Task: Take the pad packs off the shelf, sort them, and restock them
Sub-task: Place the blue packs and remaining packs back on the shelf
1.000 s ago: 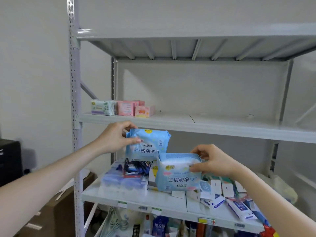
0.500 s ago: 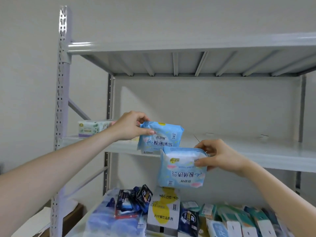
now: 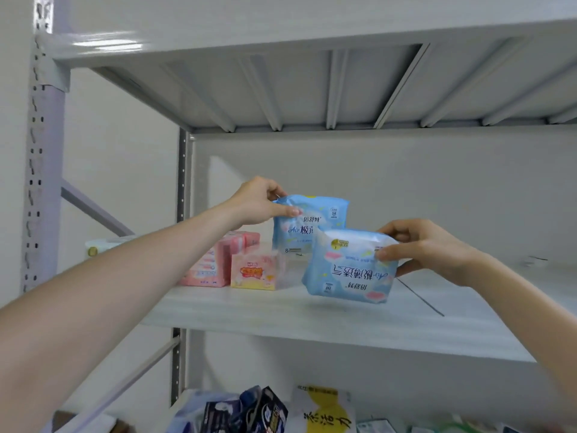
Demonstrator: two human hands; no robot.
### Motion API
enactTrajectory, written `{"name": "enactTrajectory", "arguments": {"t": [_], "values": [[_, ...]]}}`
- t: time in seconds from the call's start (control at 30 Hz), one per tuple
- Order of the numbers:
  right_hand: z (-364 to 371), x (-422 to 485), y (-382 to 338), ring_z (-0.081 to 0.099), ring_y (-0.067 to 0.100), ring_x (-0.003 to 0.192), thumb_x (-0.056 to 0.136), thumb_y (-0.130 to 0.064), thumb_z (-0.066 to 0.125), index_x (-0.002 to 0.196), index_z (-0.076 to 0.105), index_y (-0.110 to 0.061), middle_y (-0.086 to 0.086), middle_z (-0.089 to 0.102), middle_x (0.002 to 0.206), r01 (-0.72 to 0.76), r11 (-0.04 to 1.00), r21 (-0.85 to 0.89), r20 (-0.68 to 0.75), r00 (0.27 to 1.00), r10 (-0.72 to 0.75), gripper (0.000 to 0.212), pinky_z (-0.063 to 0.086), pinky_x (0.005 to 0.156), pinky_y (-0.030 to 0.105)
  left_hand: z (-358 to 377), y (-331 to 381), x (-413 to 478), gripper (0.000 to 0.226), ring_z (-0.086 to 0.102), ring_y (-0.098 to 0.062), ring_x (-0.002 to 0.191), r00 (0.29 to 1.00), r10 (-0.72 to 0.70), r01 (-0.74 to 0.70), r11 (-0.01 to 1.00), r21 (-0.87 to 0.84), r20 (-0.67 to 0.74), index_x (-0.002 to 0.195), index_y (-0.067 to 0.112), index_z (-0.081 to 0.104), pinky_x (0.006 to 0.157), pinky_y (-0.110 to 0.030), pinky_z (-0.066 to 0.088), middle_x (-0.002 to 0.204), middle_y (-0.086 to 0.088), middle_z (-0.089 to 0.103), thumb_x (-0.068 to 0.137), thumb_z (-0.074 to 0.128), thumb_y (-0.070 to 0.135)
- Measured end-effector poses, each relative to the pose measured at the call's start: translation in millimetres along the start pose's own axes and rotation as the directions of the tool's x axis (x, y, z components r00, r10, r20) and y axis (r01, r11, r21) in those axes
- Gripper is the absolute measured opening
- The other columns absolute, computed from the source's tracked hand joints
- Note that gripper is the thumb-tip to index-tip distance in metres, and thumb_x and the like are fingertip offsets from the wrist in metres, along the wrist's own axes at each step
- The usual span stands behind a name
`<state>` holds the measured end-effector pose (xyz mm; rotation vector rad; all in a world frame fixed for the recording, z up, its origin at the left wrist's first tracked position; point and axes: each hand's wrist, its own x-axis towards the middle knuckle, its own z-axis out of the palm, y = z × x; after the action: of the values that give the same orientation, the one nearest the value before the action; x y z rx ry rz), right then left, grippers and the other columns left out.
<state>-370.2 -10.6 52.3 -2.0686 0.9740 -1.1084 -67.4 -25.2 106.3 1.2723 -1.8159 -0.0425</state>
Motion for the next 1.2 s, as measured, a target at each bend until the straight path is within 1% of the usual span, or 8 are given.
{"name": "enactTrajectory", "arguments": {"t": [0.2,0.37,0.47,0.6,0.73,0.87,1.07,1.2], "values": [[-8,62,24,0.072,0.022,0.084,0.078,-0.005,0.074,0.100,0.065,-0.005,0.012,0.074,0.093,-0.054,0.995,-0.084,-0.055,0.997,0.050,0.024,0.057,0.060,0.029,24,-49,74,0.032,0.063,-0.021,0.102,0.998,0.012,-0.013,1.000,0.009,0.057,0.082,0.026,0.065,0.090,-0.038,0.050,0.103,-0.005,0.070,0.064,0.087,0.042],[-21,104,43,0.072,0.022,0.083,0.078,-0.004,0.074,0.100,0.064,-0.004,0.013,0.074,0.092,-0.128,0.979,-0.161,-0.066,0.991,0.119,0.023,0.057,0.062,0.029,55,-78,125,0.042,0.061,-0.018,0.085,0.987,-0.001,0.008,0.999,-0.039,0.163,0.095,0.011,0.069,0.075,-0.030,0.047,0.100,-0.009,0.070,0.067,0.087,0.036],[-27,129,52,0.072,0.023,0.083,0.078,-0.004,0.074,0.097,0.064,-0.003,0.015,0.073,0.093,-0.163,0.964,-0.209,-0.063,0.986,0.154,0.022,0.058,0.062,0.029,70,-91,149,0.036,0.058,-0.015,0.078,0.981,-0.013,0.024,0.998,-0.058,0.196,0.090,0.011,0.068,0.068,-0.024,0.044,0.088,-0.003,0.068,0.068,0.086,0.033],[-32,161,62,0.072,0.024,0.083,0.078,-0.002,0.074,0.098,0.064,0.002,0.018,0.072,0.095,-0.201,0.938,-0.281,-0.032,0.979,0.200,0.023,0.056,0.061,0.027,87,-110,175,0.033,0.057,-0.014,0.077,0.972,-0.048,0.051,0.999,-0.009,0.232,0.086,0.012,0.066,0.070,-0.025,0.044,0.083,0.001,0.063,0.069,0.086,0.033],[-32,187,76,0.072,0.023,0.083,0.078,-0.003,0.074,0.098,0.063,0.005,0.020,0.071,0.097,-0.222,0.924,-0.310,0.004,0.972,0.235,0.024,0.058,0.064,0.027,99,-128,188,0.035,0.056,-0.013,0.075,0.950,-0.092,0.084,0.996,0.040,0.299,0.088,0.011,0.066,0.072,-0.025,0.044,0.083,0.000,0.063,0.070,0.085,0.034],[-32,202,90,0.072,0.022,0.084,0.079,-0.005,0.074,0.098,0.063,0.003,0.016,0.073,0.092,-0.248,0.916,-0.316,0.058,0.958,0.280,0.023,0.059,0.071,0.030,110,-141,190,0.034,0.056,-0.009,0.069,0.930,-0.116,0.092,0.992,0.085,0.349,0.087,0.011,0.066,0.065,-0.022,0.042,0.082,0.001,0.063,0.069,0.085,0.034],[-34,209,104,0.073,0.023,0.085,0.078,-0.006,0.075,0.100,0.062,0.004,0.014,0.074,0.091,-0.272,0.907,-0.321,0.102,0.942,0.319,0.027,0.057,0.067,0.028,119,-144,190,0.031,0.058,-0.004,0.067,0.894,-0.147,0.097,0.986,0.137,0.424,0.086,0.015,0.066,0.051,-0.010,0.040,0.080,0.006,0.065,0.071,0.084,0.035],[-34,210,108,0.073,0.023,0.086,0.078,-0.008,0.075,0.099,0.062,0.003,0.015,0.074,0.092,-0.273,0.914,-0.300,0.117,0.941,0.319,0.027,0.056,0.065,0.026,117,-144,189,0.034,0.058,-0.006,0.074,0.870,-0.160,0.074,0.978,0.197,0.467,0.090,0.013,0.067,0.055,-0.010,0.040,0.088,0.004,0.067,0.072,0.083,0.038]]}}
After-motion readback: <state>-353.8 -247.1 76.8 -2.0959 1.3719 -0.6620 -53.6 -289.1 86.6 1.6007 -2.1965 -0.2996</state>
